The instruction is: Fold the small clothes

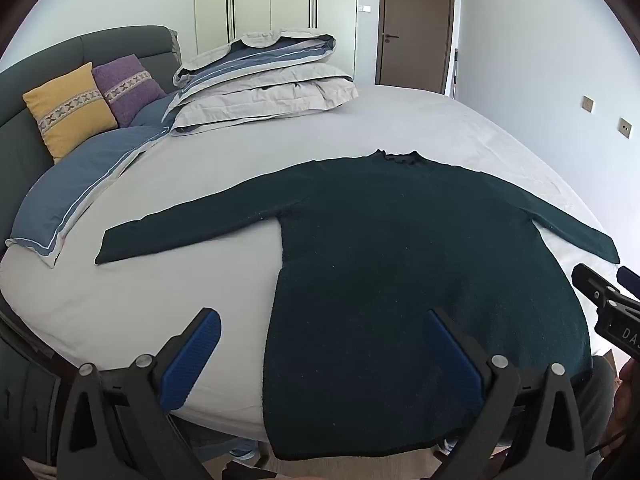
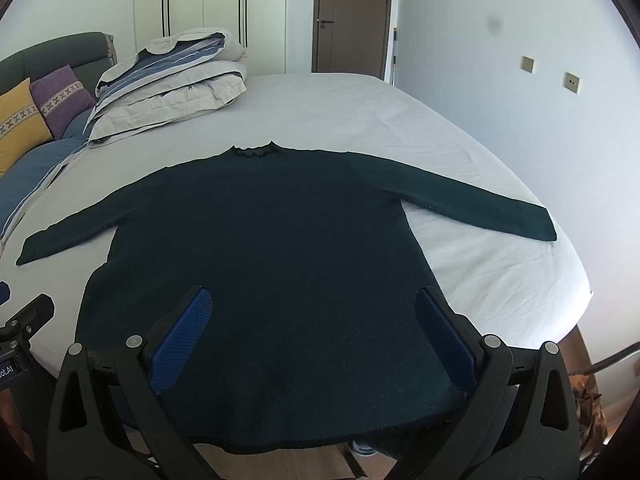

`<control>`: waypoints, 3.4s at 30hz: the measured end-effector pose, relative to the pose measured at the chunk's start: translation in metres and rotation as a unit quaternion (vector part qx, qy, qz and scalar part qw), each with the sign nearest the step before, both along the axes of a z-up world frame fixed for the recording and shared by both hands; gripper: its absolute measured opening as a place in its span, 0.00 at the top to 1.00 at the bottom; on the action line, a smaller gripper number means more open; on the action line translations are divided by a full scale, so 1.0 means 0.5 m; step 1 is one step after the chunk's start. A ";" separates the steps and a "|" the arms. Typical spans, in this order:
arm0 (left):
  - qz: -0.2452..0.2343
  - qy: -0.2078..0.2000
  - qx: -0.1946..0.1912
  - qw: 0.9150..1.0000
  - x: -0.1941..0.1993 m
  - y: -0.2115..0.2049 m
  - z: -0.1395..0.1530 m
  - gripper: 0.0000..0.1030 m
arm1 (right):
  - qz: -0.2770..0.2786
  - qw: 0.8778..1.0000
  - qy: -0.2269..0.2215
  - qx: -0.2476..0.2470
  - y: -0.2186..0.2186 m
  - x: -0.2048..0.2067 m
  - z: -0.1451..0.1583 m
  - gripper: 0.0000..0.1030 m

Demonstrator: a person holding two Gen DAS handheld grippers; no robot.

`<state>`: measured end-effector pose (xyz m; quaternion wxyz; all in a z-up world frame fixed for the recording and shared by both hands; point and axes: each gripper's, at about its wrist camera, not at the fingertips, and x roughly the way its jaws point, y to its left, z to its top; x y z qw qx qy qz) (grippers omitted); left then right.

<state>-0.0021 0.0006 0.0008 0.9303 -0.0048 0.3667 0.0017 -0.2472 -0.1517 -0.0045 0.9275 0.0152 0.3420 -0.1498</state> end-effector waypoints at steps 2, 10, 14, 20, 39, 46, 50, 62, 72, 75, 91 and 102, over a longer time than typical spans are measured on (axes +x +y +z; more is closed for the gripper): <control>0.000 0.000 0.000 1.000 -0.001 -0.004 -0.005 0.00 | 0.001 1.000 0.000 -0.003 0.001 0.001 0.002 0.00; 0.000 0.009 -0.001 1.000 0.002 0.002 -0.008 0.00 | 0.001 1.000 0.001 -0.007 -0.001 0.004 0.003 0.00; 0.000 0.010 -0.001 1.000 0.000 0.003 -0.011 0.00 | 0.001 1.000 0.002 -0.006 -0.008 0.005 -0.004 0.00; -0.002 0.011 -0.002 1.000 0.002 0.004 -0.007 0.00 | 0.000 1.000 0.003 -0.006 -0.009 0.008 -0.003 0.00; -0.002 0.013 -0.003 1.000 0.003 0.001 -0.006 0.00 | -0.001 1.000 0.013 -0.007 -0.001 0.015 -0.024 0.00; -0.003 0.013 -0.003 1.000 0.003 0.001 -0.009 0.00 | -0.001 1.000 0.016 -0.006 0.001 0.019 -0.025 0.00; -0.003 0.013 -0.004 1.000 -0.002 0.001 -0.013 0.00 | 0.000 1.000 0.017 -0.007 0.003 0.021 -0.025 0.00; -0.002 0.014 -0.004 1.000 -0.004 0.010 -0.041 0.00 | 0.001 1.000 0.019 -0.007 0.007 0.022 -0.030 0.00; -0.002 0.015 -0.004 1.000 -0.004 0.011 -0.043 0.00 | 0.001 1.000 0.020 -0.006 0.007 0.023 -0.030 0.00; -0.002 0.015 -0.005 1.000 -0.008 0.012 -0.053 0.00 | 0.001 1.000 0.020 -0.007 0.008 0.023 -0.031 0.00; -0.001 0.018 -0.007 1.000 -0.003 0.015 -0.050 0.00 | 0.002 1.000 0.021 -0.006 0.008 0.024 -0.038 0.00; -0.001 0.019 -0.009 1.000 -0.006 0.019 -0.046 0.00 | 0.002 1.000 0.025 -0.005 0.007 0.023 -0.048 0.00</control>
